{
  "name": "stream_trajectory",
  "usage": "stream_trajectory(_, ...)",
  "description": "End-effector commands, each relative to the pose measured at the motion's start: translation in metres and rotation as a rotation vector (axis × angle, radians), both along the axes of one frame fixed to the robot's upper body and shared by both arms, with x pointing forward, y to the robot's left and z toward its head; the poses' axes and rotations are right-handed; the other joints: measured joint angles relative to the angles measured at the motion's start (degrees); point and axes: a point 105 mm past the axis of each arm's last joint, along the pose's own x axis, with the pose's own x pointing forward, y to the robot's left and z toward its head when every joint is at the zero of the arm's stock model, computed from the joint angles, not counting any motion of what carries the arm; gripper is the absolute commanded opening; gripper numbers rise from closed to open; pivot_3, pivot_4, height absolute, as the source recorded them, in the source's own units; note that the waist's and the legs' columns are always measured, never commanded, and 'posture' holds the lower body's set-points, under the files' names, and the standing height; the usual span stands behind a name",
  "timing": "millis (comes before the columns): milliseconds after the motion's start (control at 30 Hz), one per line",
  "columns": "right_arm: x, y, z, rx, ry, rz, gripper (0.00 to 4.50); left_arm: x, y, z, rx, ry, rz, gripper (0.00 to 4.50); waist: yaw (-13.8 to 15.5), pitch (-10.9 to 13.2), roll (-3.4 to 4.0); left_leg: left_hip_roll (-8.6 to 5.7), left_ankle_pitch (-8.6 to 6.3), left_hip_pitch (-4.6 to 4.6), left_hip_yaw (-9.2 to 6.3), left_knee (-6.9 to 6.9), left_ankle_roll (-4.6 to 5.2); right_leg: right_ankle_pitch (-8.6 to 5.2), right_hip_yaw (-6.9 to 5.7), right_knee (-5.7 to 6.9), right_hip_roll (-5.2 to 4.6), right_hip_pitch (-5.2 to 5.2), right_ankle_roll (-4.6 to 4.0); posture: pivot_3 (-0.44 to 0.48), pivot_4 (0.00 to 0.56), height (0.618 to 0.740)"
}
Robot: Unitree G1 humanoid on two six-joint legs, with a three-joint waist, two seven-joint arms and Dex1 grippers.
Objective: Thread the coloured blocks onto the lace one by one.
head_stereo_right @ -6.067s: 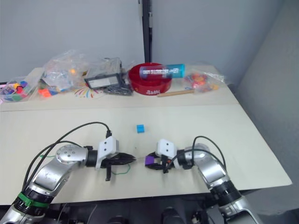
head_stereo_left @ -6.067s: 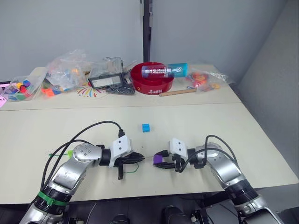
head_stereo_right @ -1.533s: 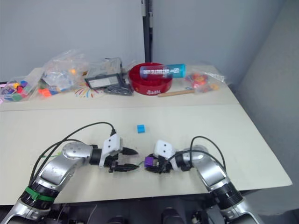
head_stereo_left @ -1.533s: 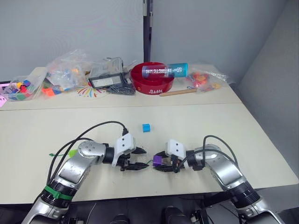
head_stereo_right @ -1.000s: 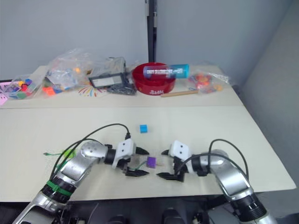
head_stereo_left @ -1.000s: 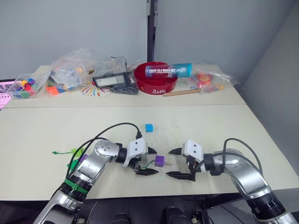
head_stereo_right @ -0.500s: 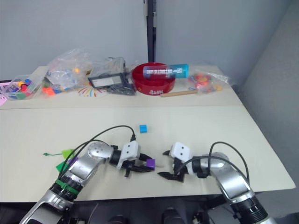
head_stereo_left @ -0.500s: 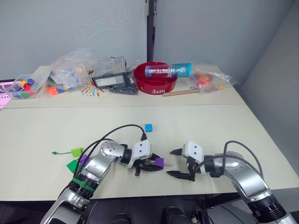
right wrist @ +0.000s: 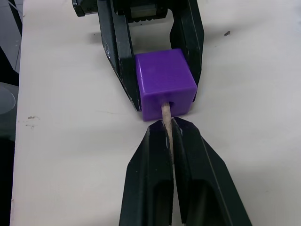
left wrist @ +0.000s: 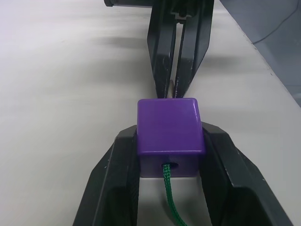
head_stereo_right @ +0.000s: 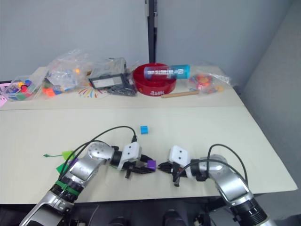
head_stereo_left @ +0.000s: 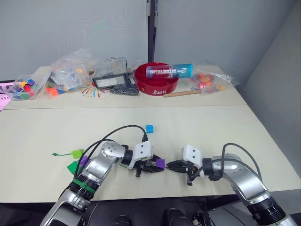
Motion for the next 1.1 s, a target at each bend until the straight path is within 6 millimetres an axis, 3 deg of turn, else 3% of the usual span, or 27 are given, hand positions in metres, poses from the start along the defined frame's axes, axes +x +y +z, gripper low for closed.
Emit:
stream_trajectory(33,0.002,0.0,0.01,0.0,-0.045,0.016,0.0,-0.001,0.001,0.007,0.005,-0.033,-0.027,1.19,-0.02,0.0,0.0,0.0,0.0,0.0,0.0,0.0,0.0,0.0,0.0,0.0,0.0,0.0,0.0,0.0,0.15,0.731)
stream_trajectory(133,0.003,-0.001,0.01,-0.002,-0.049,0.012,0.0,0.001,0.008,0.011,0.005,-0.036,-0.004,1.19,-0.08,0.0,0.0,0.0,0.0,0.01,0.0,0.0,0.0,0.0,0.0,0.0,0.0,0.0,0.0,0.0,0.15,0.731)
stream_trajectory(300,0.005,-0.002,0.011,0.004,-0.057,0.009,0.0,0.002,0.038,0.014,0.038,-0.034,0.078,1.19,-0.17,0.0,0.0,0.01,0.0,0.04,0.0,0.0,0.0,0.0,0.01,0.03,0.01,0.0,0.0,0.0,0.15,0.731)
stream_trajectory(567,0.004,0.002,0.012,0.014,-0.054,0.035,0.0,-0.008,0.102,0.014,0.149,-0.002,0.196,1.19,-0.32,0.01,0.01,0.06,0.0,0.1,0.01,-0.01,0.01,-0.01,0.0,0.05,0.03,-0.01,0.0,0.0,0.15,0.731)
stream_trajectory(800,0.001,0.006,0.014,0.016,-0.045,0.075,0.0,-0.025,0.199,0.0,0.346,0.05,0.344,1.19,-1.74,0.01,0.0,0.17,-0.03,0.25,0.05,-0.11,0.04,-0.07,0.01,0.08,0.13,-0.01,-0.1,0.0,0.15,0.731)
stream_trajectory(967,0.0,0.007,0.015,0.017,-0.046,0.085,0.0,-0.028,0.232,-0.003,0.394,0.045,0.404,1.19,-1.95,0.01,0.1,0.24,-0.04,0.41,0.07,-0.16,0.07,-0.32,0.02,0.22,0.24,0.01,0.08,0.0,0.15,0.731)
stream_trajectory(1100,0.0,0.008,0.014,0.016,-0.045,0.09,0.0,-0.027,0.237,-0.002,0.386,0.024,0.416,1.19,-2.07,0.0,0.15,0.25,-0.04,0.43,0.07,-0.15,0.07,-0.33,0.03,0.27,0.26,0.01,0.07,0.0,0.15,0.731)
